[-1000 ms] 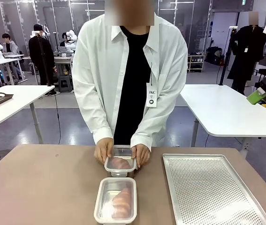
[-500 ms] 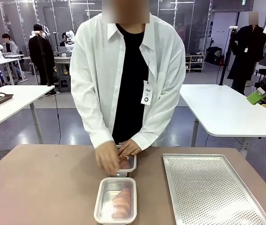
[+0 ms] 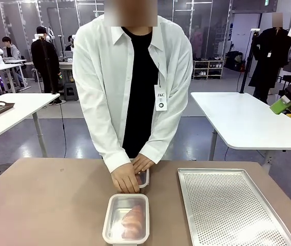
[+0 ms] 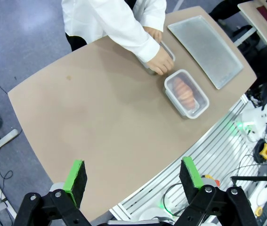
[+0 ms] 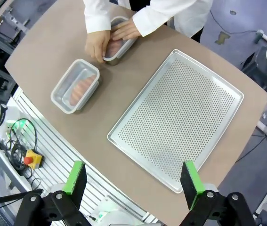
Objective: Place the bread into the airtight container.
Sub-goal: Pick up a Butter Roll and place it into an empty Airtight Container.
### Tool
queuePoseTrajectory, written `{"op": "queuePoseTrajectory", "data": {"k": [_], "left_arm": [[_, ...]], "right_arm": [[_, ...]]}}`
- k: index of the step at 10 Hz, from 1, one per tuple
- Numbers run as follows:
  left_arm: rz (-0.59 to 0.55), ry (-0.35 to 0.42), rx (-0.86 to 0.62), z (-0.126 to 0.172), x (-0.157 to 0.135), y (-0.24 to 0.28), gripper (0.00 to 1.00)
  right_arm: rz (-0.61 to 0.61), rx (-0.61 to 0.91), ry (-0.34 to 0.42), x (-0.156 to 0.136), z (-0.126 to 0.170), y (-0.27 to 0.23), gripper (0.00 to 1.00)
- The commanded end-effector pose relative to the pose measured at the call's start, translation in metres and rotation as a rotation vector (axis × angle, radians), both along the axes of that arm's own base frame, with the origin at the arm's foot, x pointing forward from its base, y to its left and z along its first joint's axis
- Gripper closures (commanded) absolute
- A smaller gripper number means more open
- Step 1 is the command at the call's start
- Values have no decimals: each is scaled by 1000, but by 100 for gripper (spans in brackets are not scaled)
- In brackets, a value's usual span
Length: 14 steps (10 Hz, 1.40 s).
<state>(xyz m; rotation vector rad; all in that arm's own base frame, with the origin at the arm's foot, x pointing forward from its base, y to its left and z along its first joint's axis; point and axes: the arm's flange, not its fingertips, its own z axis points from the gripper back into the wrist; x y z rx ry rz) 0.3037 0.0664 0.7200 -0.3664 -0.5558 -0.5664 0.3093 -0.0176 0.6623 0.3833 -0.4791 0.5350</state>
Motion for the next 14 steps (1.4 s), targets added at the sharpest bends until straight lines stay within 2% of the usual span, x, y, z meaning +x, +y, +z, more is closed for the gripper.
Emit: {"op": "queuePoseTrajectory", "data": {"k": [1,14], "left_arm": [[-18,-3,1,0,-1,0,0],[-18,-3,1,0,-1,0,0]], "right_arm": [[1,-1,3,1,1,0,0],[1,-1,3,1,1,0,0]]}}
